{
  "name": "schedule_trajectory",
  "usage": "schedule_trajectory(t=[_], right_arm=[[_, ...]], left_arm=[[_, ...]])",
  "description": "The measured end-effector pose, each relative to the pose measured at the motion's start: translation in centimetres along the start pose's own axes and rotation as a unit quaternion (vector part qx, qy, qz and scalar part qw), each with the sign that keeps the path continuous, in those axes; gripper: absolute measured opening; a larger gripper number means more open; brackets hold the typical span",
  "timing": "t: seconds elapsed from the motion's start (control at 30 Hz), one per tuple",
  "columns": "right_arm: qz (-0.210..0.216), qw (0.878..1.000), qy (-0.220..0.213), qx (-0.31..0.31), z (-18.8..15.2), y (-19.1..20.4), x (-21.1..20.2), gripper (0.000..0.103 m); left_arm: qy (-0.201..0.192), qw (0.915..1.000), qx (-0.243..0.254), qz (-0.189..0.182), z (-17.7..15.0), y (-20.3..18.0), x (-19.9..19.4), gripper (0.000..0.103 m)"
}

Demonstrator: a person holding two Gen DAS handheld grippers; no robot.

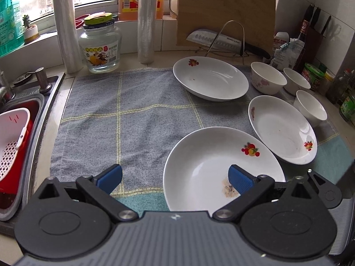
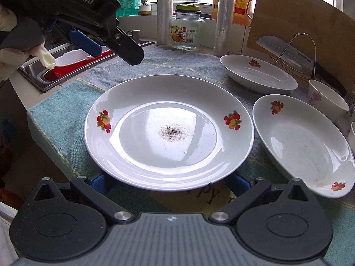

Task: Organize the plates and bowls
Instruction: 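Move both grippers to the dirt-spotted white plate and close on its rim, then lift the dirt-spotted plate with both grippers and carry it toward the sink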

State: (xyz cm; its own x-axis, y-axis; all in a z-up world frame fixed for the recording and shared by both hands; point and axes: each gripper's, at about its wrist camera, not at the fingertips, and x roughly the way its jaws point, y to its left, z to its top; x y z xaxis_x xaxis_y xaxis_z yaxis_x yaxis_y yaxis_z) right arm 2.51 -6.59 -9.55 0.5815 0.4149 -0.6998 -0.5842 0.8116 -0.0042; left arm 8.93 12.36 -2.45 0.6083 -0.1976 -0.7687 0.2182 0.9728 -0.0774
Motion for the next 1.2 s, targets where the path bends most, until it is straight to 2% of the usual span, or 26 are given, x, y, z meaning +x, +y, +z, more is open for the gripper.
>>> schedule_trajectory(t=[0.1, 0.27, 0.5, 0.7, 0.83, 0.87, 0.93, 1.0, 1.2], right_arm=[[0.000, 1.000, -0.005, 0.001, -0.1, 0.0, 0.0, 0.103], [0.000, 1.000, -0.011, 0.001, -0.2, 0.1, 0.0, 0.103], [-0.008, 1.000, -0.015, 0.008, -0.4, 0.2, -0.1, 0.103], [-0.019, 1.000, -0.016, 0.015, -0.5, 0.5, -0.2, 0.103], [-0.019, 1.000, -0.008, 0.016, -0.3, 0.4, -0.2, 0.103], [-0.019, 1.000, -0.006, 0.016, -0.3, 0.4, -0.2, 0.103], [-0.018, 1.000, -0.002, 0.015, -0.2, 0.3, -0.2, 0.103], [-0.017, 1.000, 0.001, 0.013, -0.1, 0.2, -0.2, 0.103], [-0.012, 1.000, 0.009, 0.009, 0.2, 0.1, 0.0, 0.103]], left_arm=[[0.011, 0.9996, 0.021, -0.013, 0.8, 0.2, 1.3, 0.101], [0.045, 0.9955, 0.060, -0.059, 1.9, 0.4, 3.5, 0.100], [0.094, 0.9813, 0.118, -0.120, 3.4, -0.3, 6.5, 0.098], [0.111, 0.9689, 0.162, -0.151, 4.3, -0.8, 7.8, 0.094], [0.129, 0.9614, 0.173, -0.171, 4.8, -0.8, 8.6, 0.094], [0.134, 0.9594, 0.176, -0.175, 4.8, -0.8, 8.7, 0.093], [0.148, 0.9544, 0.183, -0.184, 5.0, -1.0, 9.2, 0.081], [0.156, 0.9521, 0.189, -0.183, 5.0, -1.1, 9.6, 0.075], [0.174, 0.9440, 0.200, -0.196, 5.2, -1.2, 10.3, 0.069]])
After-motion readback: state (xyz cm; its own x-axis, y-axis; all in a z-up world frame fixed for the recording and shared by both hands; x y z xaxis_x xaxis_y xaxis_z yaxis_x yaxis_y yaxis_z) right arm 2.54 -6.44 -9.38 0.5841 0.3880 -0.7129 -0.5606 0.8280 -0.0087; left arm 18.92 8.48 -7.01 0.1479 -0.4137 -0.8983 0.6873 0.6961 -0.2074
